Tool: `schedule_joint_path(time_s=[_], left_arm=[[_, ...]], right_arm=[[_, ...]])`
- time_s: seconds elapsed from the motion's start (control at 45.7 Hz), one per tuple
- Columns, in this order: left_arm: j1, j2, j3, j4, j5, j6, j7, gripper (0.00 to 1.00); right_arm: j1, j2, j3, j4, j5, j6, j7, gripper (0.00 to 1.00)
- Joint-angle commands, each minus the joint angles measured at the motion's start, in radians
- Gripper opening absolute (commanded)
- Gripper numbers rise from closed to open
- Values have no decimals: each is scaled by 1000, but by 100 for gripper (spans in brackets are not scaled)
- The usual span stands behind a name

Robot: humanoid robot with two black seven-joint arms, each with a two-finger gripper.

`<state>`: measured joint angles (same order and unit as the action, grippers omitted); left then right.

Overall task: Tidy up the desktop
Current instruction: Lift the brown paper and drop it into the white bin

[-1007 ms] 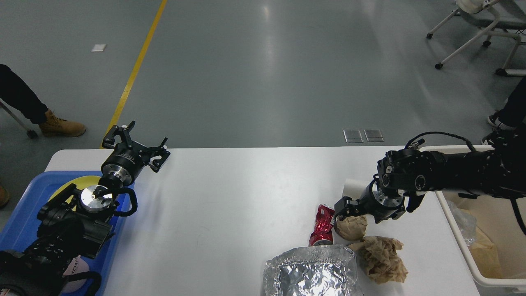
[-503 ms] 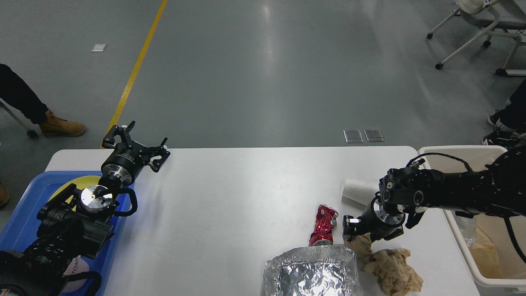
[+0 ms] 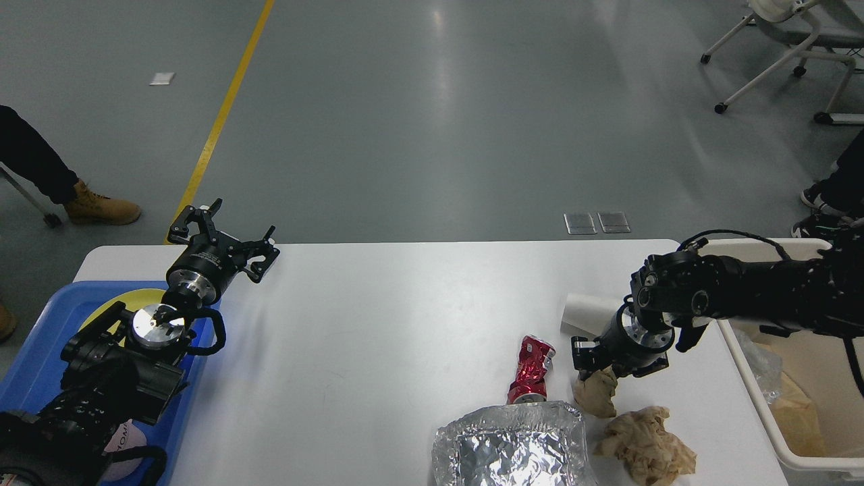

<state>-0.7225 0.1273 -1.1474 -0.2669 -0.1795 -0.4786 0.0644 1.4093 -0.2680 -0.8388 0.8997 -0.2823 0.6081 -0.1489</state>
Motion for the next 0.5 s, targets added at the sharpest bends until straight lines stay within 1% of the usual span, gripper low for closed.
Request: schedule_joint_path(time_s=[0.0,0.066,0.109,0.241,0.35,0.482], left_arm=[[0,0,0,0,0,0,0,96],[1,0,0,0,0,0,0,96],[0,0,0,0,0,0,0,96],[0,0,0,0,0,0,0,96],[0,0,0,0,0,0,0,96],[0,0,0,0,0,0,0,96]], right_arm=[[134,-103,-13,50,-3,116,0,0],[218,-149,-34,90,-8,176,-1,0],[301,-172,-84,123,-6,225,0,0],[532,-204,-204,211,-3,352,5,0],[697,-212,-276,234,-2,352,11,0],[827,-208,-329,232,-2,352,11,0]])
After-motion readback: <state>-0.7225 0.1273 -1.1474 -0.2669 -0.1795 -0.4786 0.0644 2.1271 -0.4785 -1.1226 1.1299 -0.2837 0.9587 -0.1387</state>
